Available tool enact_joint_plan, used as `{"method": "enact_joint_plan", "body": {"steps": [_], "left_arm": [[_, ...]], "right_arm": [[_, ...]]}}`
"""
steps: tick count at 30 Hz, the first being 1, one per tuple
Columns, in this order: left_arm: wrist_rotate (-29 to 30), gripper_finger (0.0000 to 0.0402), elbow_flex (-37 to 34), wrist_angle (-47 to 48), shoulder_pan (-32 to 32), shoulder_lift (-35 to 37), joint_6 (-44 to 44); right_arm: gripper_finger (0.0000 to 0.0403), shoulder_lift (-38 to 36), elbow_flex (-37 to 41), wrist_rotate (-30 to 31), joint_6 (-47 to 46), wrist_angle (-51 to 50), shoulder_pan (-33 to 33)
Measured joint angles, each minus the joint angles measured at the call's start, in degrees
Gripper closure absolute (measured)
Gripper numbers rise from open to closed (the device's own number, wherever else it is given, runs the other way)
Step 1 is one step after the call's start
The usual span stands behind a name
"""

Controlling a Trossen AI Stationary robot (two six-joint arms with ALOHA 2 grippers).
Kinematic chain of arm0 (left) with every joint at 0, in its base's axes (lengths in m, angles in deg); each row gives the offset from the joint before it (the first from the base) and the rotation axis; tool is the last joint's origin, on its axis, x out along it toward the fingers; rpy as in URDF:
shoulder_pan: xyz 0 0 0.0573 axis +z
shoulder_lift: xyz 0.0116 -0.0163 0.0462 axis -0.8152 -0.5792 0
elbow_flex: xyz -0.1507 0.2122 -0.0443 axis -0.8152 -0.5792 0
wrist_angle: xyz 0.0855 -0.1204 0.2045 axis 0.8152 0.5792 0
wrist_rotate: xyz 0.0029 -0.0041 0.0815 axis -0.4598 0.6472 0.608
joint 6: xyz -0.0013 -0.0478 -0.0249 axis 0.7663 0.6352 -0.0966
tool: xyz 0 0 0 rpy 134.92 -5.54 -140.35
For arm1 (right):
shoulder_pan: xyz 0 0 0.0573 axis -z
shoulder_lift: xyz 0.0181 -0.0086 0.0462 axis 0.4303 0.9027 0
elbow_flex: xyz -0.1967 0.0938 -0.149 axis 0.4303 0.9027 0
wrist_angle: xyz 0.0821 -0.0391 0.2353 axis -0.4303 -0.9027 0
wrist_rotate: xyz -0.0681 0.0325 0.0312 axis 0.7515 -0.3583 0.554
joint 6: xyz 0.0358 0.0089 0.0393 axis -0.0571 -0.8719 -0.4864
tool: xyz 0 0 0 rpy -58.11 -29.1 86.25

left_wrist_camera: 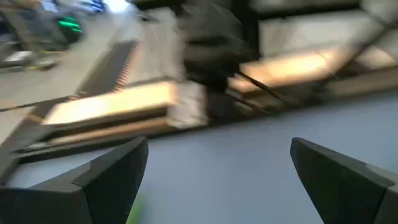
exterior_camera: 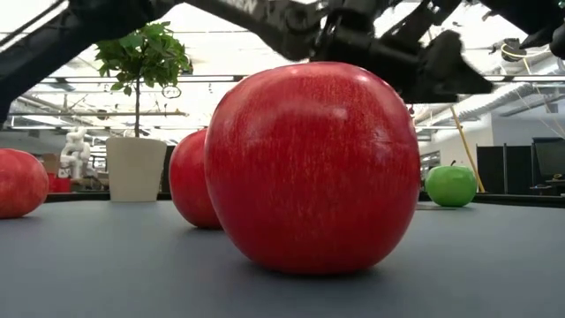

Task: Build produce basket
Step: Put the pink peach into the wire basket

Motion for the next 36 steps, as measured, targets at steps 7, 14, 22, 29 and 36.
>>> {"method": "enact_joint_plan", "body": {"steps": [7, 14, 22, 29, 36], "left_arm": [[-2.59, 0.0007, -0.01, -4.32, 6.09, -0.47, 5.67], [0.59, 0.0007, -0.01, 6.13, 4.40, -0.47, 4.35], [-2.98, 0.0007, -0.01, 15.04, -1.91, 1.12, -2.04], [-13.83, 0.0007, -0.01, 13.50, -6.83, 1.10, -7.81], [-15.02, 0.0007, -0.08, 6.46, -10.51, -0.33, -6.03]], "right_arm": [[0.0083, 0.06, 0.00, -0.02, 0.76, 2.03, 0.00], [0.0083, 0.07, 0.00, -0.03, 3.71, 2.64, 0.00], [0.0083, 0.11, 0.00, -0.04, 5.04, 2.28, 0.00], [0.0083, 0.12, 0.00, 3.53, 6.52, 1.64, 0.02], [0.0083, 0.73, 0.00, 2.45, -4.27, -2.94, -0.34]]}}
